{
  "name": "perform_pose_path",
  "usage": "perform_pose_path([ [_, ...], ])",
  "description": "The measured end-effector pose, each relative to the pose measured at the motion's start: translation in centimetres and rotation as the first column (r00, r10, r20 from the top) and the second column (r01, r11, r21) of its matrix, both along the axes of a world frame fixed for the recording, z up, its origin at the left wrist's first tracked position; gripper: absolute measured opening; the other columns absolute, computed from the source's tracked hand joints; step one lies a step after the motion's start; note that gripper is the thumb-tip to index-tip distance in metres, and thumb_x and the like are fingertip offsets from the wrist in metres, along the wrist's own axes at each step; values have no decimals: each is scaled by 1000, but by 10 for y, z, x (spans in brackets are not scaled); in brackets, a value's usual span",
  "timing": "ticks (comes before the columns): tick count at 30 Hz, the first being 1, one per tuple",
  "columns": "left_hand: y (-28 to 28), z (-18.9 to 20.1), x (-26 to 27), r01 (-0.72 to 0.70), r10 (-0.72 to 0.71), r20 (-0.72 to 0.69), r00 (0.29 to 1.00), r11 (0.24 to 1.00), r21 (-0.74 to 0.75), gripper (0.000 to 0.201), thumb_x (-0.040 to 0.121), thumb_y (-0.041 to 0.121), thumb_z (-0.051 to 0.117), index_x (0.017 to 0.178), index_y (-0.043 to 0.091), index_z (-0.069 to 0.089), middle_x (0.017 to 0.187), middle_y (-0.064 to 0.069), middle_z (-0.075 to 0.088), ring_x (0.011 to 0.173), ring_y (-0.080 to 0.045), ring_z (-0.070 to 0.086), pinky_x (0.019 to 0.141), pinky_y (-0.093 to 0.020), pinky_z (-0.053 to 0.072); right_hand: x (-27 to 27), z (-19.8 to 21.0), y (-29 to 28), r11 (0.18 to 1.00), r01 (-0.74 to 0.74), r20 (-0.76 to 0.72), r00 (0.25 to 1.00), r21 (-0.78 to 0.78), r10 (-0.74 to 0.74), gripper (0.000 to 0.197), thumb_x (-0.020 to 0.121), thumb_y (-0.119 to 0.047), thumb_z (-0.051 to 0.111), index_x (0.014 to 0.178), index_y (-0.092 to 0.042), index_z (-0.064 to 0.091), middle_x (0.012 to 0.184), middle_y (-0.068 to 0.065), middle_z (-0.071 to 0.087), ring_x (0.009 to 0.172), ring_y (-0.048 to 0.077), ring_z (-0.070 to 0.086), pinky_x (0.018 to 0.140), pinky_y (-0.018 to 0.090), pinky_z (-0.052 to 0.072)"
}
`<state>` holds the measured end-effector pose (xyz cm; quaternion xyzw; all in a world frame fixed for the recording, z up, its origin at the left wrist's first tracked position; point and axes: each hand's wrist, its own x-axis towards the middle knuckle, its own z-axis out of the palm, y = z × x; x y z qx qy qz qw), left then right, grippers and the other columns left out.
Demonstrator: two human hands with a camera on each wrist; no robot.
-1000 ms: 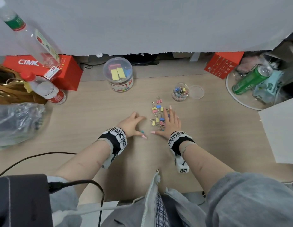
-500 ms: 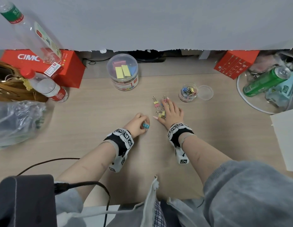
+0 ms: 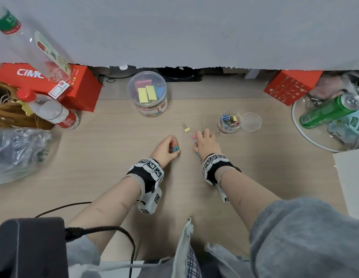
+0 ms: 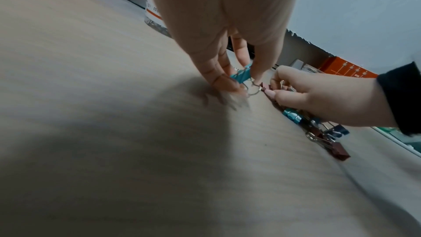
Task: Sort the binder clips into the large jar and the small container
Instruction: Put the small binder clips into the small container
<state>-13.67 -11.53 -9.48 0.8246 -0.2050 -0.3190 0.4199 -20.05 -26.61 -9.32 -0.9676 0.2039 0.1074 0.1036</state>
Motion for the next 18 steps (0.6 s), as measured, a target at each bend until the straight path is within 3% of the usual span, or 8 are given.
perform_pose_path([
  [2, -5, 3, -1, -21, 20, -15, 1000, 1000, -16, 36, 81, 1, 61, 71, 27, 37, 76, -9, 50, 56, -22, 49, 56, -32, 45, 1, 0, -3, 994, 26, -56, 998, 106, -20, 28, 85, -20, 57, 108, -5, 52, 113, 21, 49, 92, 37, 57, 62, 37, 41],
  [4, -10, 5, -2, -26, 26, -29, 999, 999, -25, 35, 83, 1, 60, 71, 25, 37, 71, -7, 51, 48, -15, 50, 51, -22, 43, 0, -3, -9, 978, 42, -67, 997, 202, -29, 28, 91, -18, 47, 116, -7, 49, 120, 20, 43, 94, 38, 57, 67, 37, 38],
  [6, -17, 9, -2, -42, 41, -35, 999, 998, -42, 34, 83, 2, 60, 71, 24, 37, 66, -3, 51, 43, -7, 50, 49, -18, 42, -2, -4, -14, 951, 63, -47, 998, 303, -51, 25, 90, -14, 48, 113, -5, 51, 118, 19, 43, 85, 38, 57, 67, 36, 39],
  [9, -28, 13, -1, -93, 90, -38, 995, 993, -70, 33, 84, 2, 59, 71, 23, 38, 62, -2, 51, 42, -7, 50, 50, -22, 43, -7, -7, -19, 892, 55, 9, 998, 450, -67, 16, 86, -5, 51, 101, 0, 51, 104, 17, 42, 71, 29, 47, 71, 43, 49],
  [13, -41, 20, -4, -139, 135, -40, 990, 983, -116, 33, 84, -3, 57, 72, 21, 38, 62, 0, 49, 37, 2, 47, 46, -14, 42, -12, -2, -28, 853, 35, 86, 992, 521, -93, 11, 81, -2, 57, 88, -8, 51, 93, 4, 38, 75, 27, 48, 66, 35, 45],
  [16, -50, 25, -8, -183, 178, -43, 983, 974, -137, 33, 84, -4, 57, 71, 20, 38, 63, 1, 46, 40, 0, 46, 46, -13, 43, -11, 10, -35, 819, 19, 152, 980, 573, -129, 10, 81, -5, 58, 85, -11, 50, 91, 4, 41, 81, 29, 51, 77, 39, 45],
  [18, -59, 30, -9, -194, 191, -37, 981, 971, -143, 31, 84, -3, 58, 72, 19, 40, 65, 0, 46, 44, -4, 45, 47, -14, 44, -8, 23, -43, 806, -7, 207, 968, 591, -143, 13, 83, -7, 57, 83, -15, 47, 91, 3, 41, 80, 23, 46, 75, 34, 39],
])
